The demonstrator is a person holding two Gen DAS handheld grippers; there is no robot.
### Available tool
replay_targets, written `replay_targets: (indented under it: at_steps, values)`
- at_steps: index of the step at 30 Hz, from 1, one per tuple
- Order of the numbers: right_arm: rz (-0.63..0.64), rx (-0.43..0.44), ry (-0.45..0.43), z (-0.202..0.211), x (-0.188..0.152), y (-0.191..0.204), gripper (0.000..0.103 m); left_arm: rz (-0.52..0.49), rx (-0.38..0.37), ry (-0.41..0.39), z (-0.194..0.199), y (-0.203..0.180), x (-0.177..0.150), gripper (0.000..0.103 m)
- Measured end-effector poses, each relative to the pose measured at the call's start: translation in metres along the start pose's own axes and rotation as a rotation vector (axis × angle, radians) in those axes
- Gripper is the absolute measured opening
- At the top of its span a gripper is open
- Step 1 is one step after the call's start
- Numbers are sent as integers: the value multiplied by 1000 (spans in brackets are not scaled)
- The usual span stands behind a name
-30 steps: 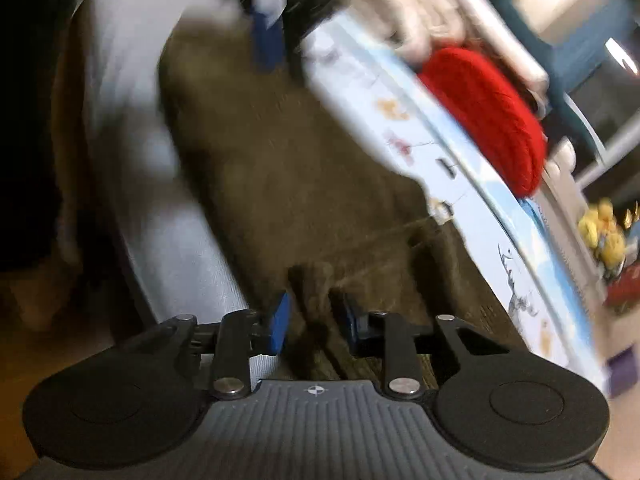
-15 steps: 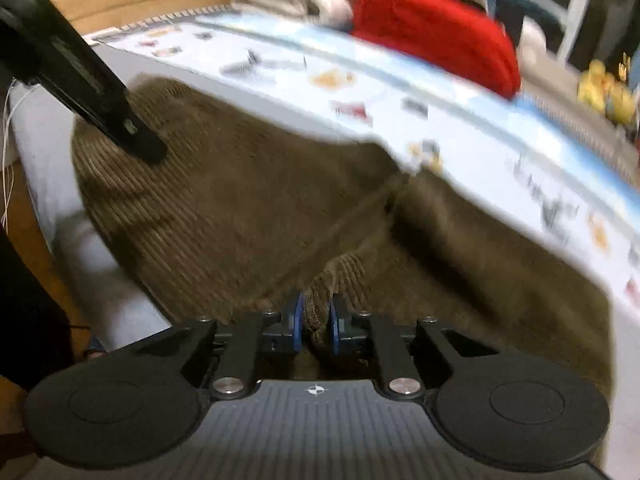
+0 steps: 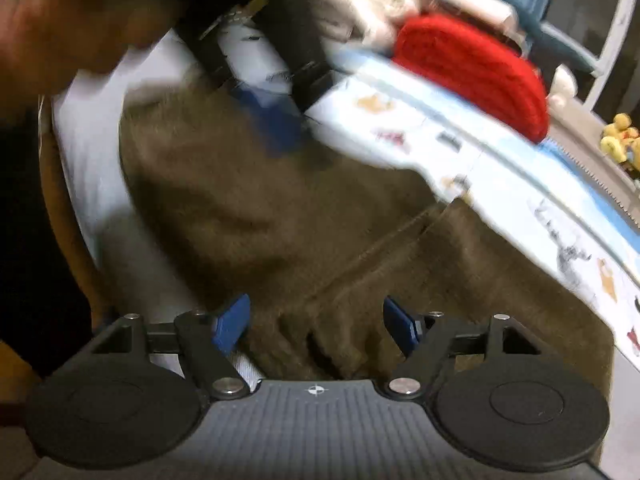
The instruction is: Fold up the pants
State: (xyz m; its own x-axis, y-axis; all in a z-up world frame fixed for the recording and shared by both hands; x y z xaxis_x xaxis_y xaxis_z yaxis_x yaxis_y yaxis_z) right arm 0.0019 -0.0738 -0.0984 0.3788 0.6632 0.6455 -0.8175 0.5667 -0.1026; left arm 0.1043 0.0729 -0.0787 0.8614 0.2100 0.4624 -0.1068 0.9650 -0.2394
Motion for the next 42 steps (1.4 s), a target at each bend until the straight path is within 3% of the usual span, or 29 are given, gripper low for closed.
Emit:
replay_targets:
  at_steps: [2, 4, 6, 8, 14, 15, 16, 17, 22, 24, 26, 28, 29, 31, 32, 35, 37, 39, 40, 42]
  values:
    - [-1, 12, 54, -14, -7, 2, 71, -24, -85, 7, -16, -16, 25, 52]
    - [-5, 21, 45, -11, -7, 4, 66, -21, -129, 37, -41, -24, 38, 60]
    - [3, 41, 34, -5, -5, 2, 58, 11, -113, 96, -74, -26, 46, 60]
    - [-3, 42, 29, 4, -8, 1, 42, 38, -110, 127, -101, -30, 52, 60]
    - [-71, 81, 10, 14, -12, -12, 20, 93, -67, 167, -147, -28, 58, 61]
    - [-69, 84, 4, 16, -12, -12, 18, 77, -69, 162, -148, -31, 59, 57]
    - [-61, 82, -3, 18, -11, -13, 16, 42, -80, 156, -149, -35, 61, 26]
    - [-54, 82, -11, 24, -10, -13, 14, -6, -81, 146, -145, -40, 61, 17]
    - [-22, 113, -86, 66, -1, -14, 13, 13, -116, 42, -111, -29, 73, 15]
    - [-57, 135, -18, 57, -12, -17, 13, -5, -58, 91, -124, -25, 64, 17]
    - [-99, 147, 78, 45, -27, -16, 14, 14, -15, 123, -133, -20, 57, 40]
    - [-151, 153, 57, 57, -32, -20, 14, 53, 22, 90, -121, -15, 60, 41]
    - [-183, 147, 24, 69, -31, -25, 14, 52, 45, 35, -107, -15, 65, 40]
    - [-275, 96, -69, 97, -31, -45, 17, -14, 42, -57, -79, -25, 71, 40]
    - [-350, 49, -116, 112, -35, -62, 23, -69, 10, -78, -68, -34, 69, 40]
    - [-553, -178, -188, 142, -63, -111, 38, -219, -68, -30, -57, -58, 43, 40]
    - [-685, -303, -131, 146, -92, -139, 38, -356, -65, 21, -62, -76, 15, 40]
    - [-817, -333, 29, 131, -132, -158, 35, -536, 19, 110, -81, -90, -22, 40]
    - [-856, -334, 41, 129, -146, -161, 35, -605, 84, 146, -89, -91, -39, 40]
    - [-904, -341, -22, 141, -147, -164, 34, -687, 161, 83, -81, -99, -54, 39]
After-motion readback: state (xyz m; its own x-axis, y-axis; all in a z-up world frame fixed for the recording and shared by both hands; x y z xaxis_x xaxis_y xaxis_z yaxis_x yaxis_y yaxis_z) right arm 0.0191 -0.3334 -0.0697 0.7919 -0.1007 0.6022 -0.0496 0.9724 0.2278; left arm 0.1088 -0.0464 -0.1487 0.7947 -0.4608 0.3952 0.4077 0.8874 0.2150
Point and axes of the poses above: each gripper's, at about its wrist camera, not at the fingertips, and z roughly against the way its jaws point, y to its left, x to its top, the point moved 5 cm from there along -z, roughly the way its jaws point, and after that the axes turned 9 degrees about x, right-handed, at the moved point
